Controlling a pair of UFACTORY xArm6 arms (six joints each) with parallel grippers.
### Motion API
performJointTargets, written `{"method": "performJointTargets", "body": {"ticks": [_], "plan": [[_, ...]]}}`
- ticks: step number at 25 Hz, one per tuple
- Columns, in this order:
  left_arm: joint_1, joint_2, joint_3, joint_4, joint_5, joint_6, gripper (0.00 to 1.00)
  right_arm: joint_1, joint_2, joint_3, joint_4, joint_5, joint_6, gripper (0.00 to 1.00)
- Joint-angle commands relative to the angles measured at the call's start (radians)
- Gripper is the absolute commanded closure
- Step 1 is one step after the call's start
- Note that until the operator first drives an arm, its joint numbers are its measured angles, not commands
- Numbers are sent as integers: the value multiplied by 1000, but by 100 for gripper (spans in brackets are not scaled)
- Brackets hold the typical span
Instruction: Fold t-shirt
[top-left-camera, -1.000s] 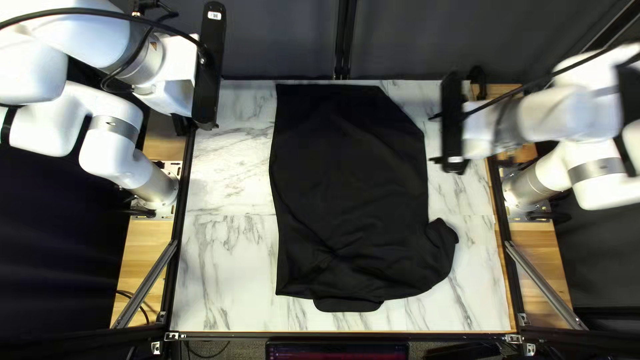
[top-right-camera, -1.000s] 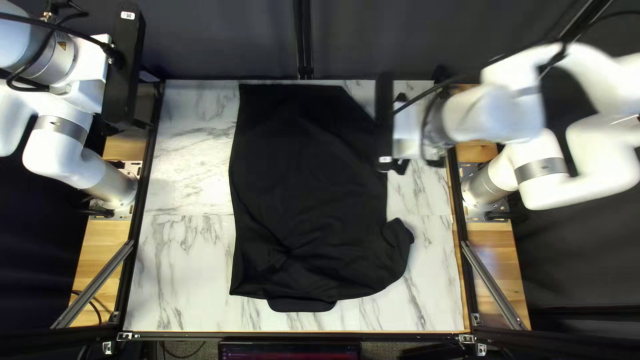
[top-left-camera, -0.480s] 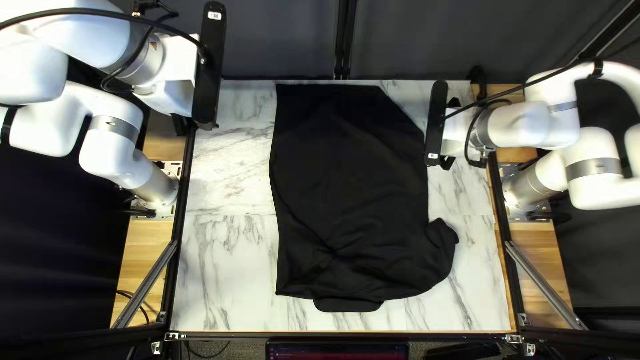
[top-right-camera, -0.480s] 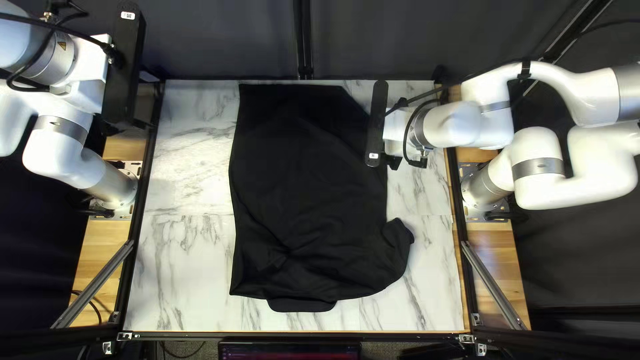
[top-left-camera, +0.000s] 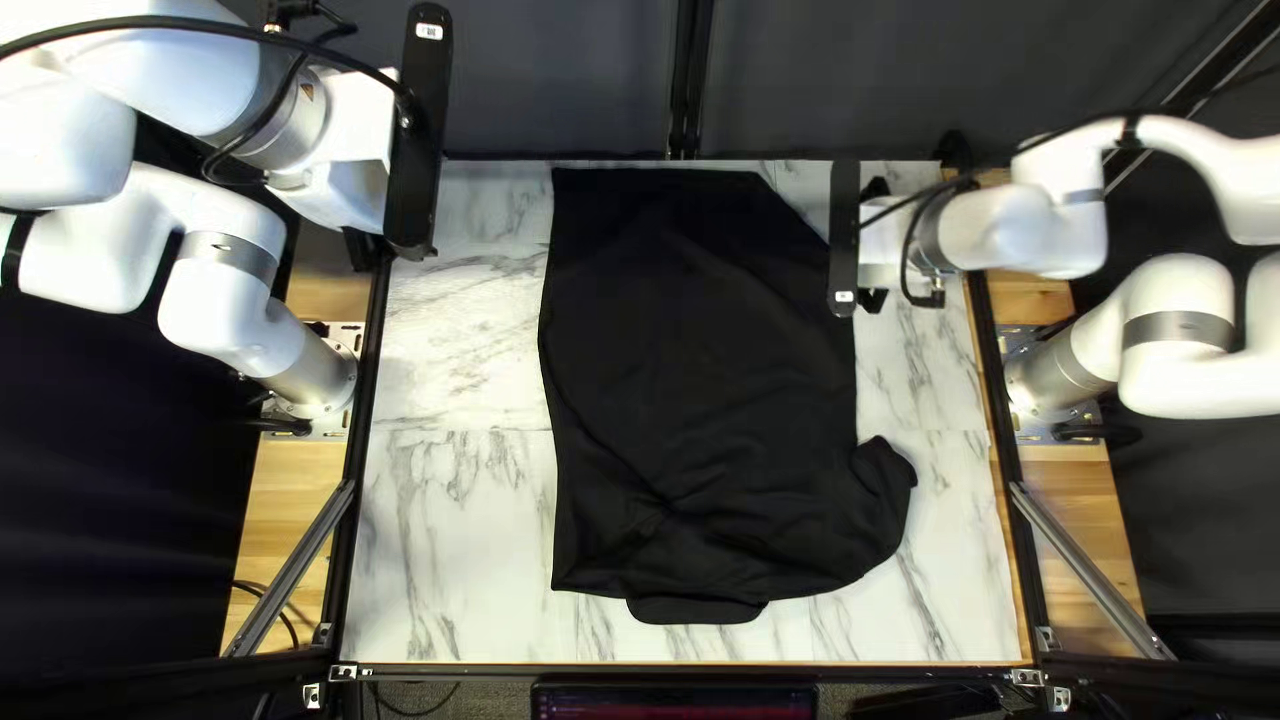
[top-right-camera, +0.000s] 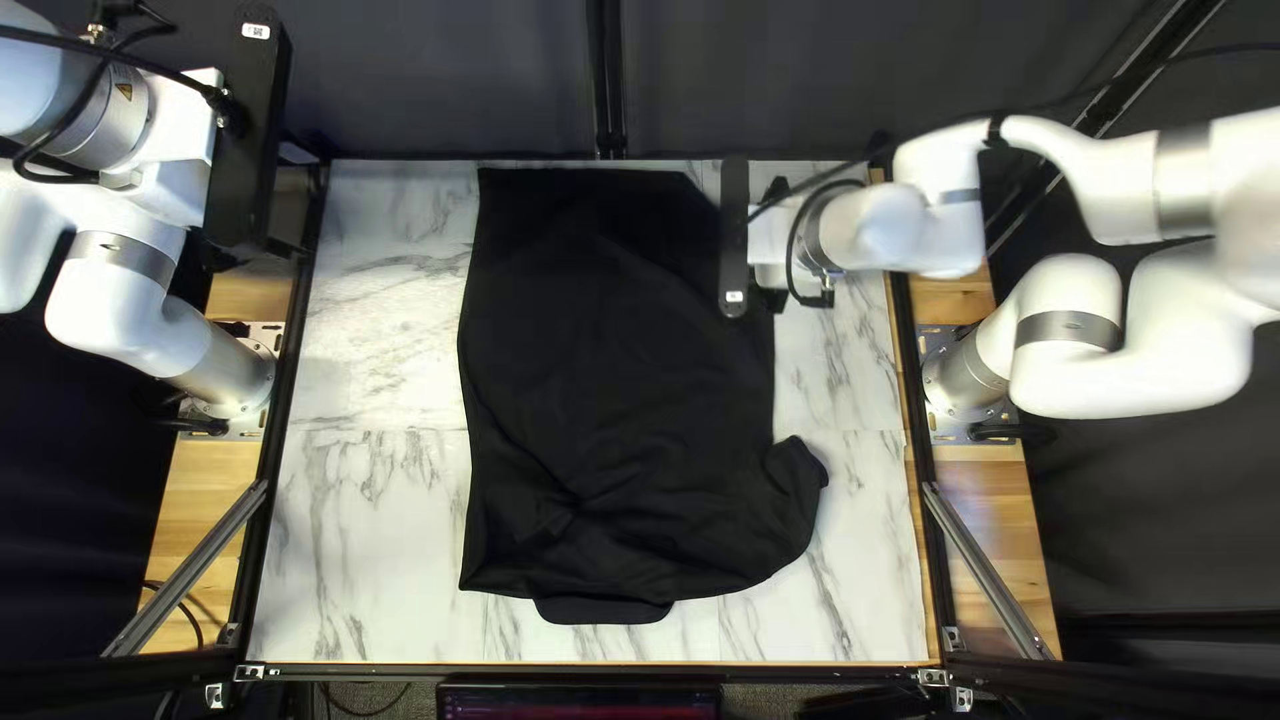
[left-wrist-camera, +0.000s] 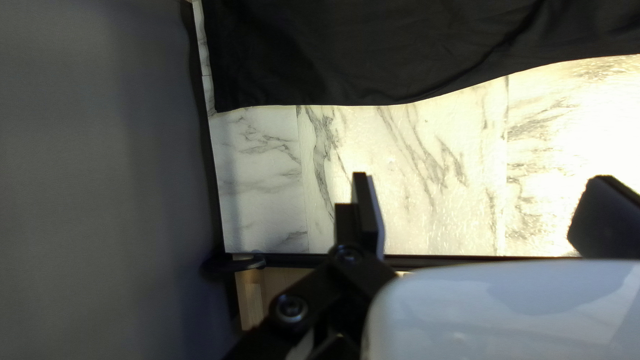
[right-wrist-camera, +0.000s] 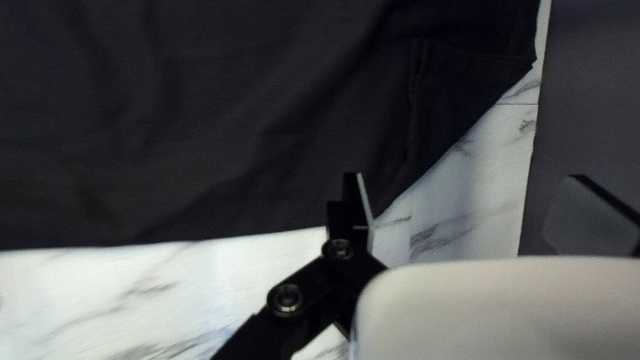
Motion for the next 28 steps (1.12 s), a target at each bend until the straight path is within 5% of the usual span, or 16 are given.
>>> {"method": "performJointTargets", "body": {"ticks": [1,4,11,21,28], "plan": [[0,0,0,0,0,0,0,-21,35,-45,-21,55,17,0],[0,0,0,0,0,0,0,-27,35,-37,-33,45,19,0],[0,0,0,0,0,0,0,-150,208,-54,-119,-148,-25,0],[0,0,0,0,0,0,0,-157,329,-108,-220,-207,64,0],[0,0,0,0,0,0,0,-200,458,-173,-343,-274,145,10]]}}
